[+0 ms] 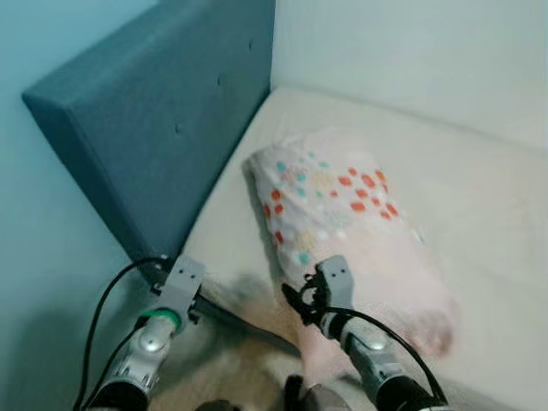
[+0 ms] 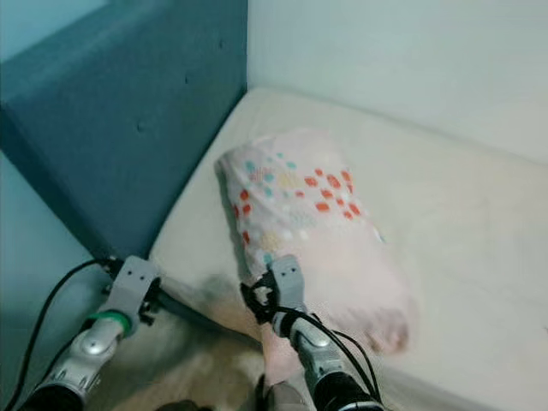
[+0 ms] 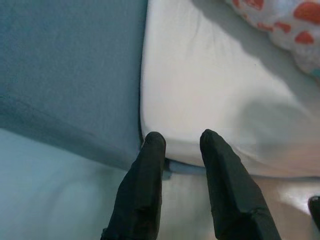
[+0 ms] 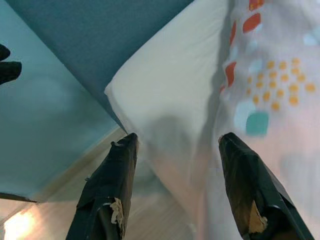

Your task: Clean up the room

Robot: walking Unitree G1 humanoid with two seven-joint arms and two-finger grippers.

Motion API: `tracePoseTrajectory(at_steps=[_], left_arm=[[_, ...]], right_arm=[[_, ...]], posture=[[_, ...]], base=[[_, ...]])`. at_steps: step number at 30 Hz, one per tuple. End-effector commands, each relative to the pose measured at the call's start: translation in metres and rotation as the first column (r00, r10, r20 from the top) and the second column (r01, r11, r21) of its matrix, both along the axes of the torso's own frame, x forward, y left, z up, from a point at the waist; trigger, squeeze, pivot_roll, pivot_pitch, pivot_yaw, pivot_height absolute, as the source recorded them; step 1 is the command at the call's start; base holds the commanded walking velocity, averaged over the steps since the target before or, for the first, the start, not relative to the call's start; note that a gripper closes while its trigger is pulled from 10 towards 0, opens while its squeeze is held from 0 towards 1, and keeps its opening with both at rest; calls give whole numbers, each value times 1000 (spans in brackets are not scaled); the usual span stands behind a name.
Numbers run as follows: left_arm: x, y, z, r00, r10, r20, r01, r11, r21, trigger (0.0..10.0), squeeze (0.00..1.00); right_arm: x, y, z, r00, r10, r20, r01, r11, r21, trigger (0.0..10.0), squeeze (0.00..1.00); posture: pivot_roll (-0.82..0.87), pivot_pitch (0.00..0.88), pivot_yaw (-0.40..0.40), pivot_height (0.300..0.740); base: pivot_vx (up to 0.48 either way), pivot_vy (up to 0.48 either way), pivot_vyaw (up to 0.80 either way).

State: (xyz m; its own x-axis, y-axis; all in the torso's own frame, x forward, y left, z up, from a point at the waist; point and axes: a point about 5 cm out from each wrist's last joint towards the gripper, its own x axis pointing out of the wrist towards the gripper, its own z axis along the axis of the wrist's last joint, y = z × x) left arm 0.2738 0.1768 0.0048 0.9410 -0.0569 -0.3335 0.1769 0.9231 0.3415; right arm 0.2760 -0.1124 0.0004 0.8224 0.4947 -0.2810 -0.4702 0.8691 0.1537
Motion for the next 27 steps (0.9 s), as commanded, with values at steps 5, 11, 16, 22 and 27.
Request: tracePoseTrajectory(at_steps=[5,11,16,22,27], left_arm=[[-3,-7,-2,1000,-25,-5,25,1000,-18,10000,0],[1,-11,3,999,-40,18,40,999,-25,10000,0],[3,-14,6,998,-52,33,53,998,-20,10000,0],[6,-15,11,997,-63,54,64,998,-12,10000,0],[14,-20,21,992,-86,90,87,996,-10,10000,0]], right_arm=[[-8,-3,-8,999,-17,-42,18,1000,10,10000,0],[-7,-6,-8,998,-48,-50,49,999,16,10000,0],[-6,-8,-8,996,-67,-54,69,997,34,10000,0],[-5,-7,-7,996,-68,-52,70,997,37,10000,0],[-2,-9,-4,995,-87,-39,89,995,41,10000,0]], posture=[[17,11,21,740],[16,11,22,725],[16,10,25,705],[17,9,26,690],[17,9,32,670]], base=[[0,0,0],[0,0,0],[0,0,0],[0,0,0],[0,0,0]])
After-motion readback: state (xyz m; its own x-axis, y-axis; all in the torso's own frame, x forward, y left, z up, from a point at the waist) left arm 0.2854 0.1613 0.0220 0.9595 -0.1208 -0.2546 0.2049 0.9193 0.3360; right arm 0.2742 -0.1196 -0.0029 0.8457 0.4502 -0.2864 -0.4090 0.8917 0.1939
